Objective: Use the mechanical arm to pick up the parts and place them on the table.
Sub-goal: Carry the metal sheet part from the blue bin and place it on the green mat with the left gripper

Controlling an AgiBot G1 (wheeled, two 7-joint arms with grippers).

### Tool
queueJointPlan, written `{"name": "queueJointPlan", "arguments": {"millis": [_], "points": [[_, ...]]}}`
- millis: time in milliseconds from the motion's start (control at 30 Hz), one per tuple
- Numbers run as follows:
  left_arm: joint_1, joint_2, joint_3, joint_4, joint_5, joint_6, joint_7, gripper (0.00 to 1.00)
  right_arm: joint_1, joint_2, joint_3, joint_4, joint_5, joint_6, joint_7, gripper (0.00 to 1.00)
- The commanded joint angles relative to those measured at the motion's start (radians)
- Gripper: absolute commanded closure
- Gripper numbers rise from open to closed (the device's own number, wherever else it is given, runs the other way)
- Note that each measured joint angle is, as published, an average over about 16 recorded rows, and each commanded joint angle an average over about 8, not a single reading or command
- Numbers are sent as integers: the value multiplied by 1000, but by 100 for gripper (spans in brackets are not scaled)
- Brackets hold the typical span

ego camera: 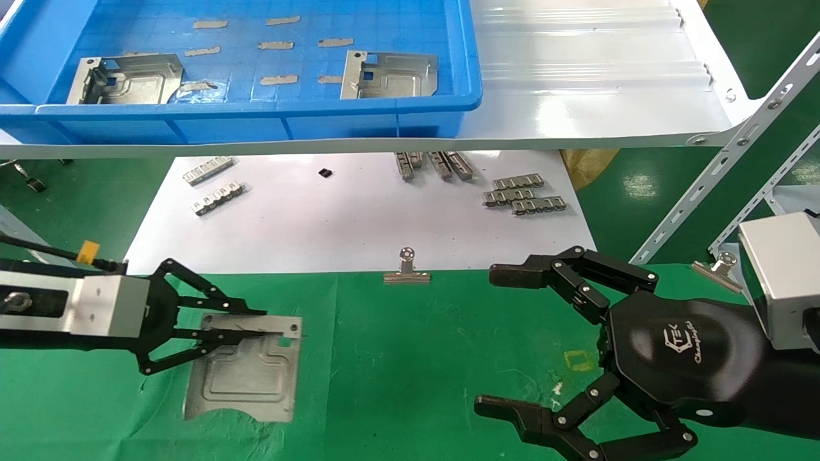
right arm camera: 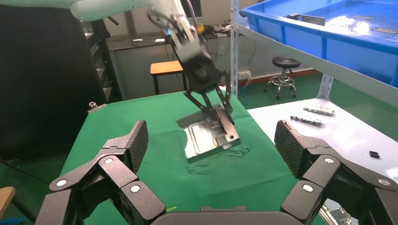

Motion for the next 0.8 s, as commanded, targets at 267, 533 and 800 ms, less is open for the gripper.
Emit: {"name": "queueJointPlan", "arguments": {"millis": [267,533,800], "points": [[56,30,22,138,48,-63,165,97,0,0,0,0,0,0,0,0],[63,47,41,183,76,-58,179,3,0,0,0,0,0,0,0,0],[69,58,42,209,82,-84,201,0,0,0,0,0,0,0,0,0]]}}
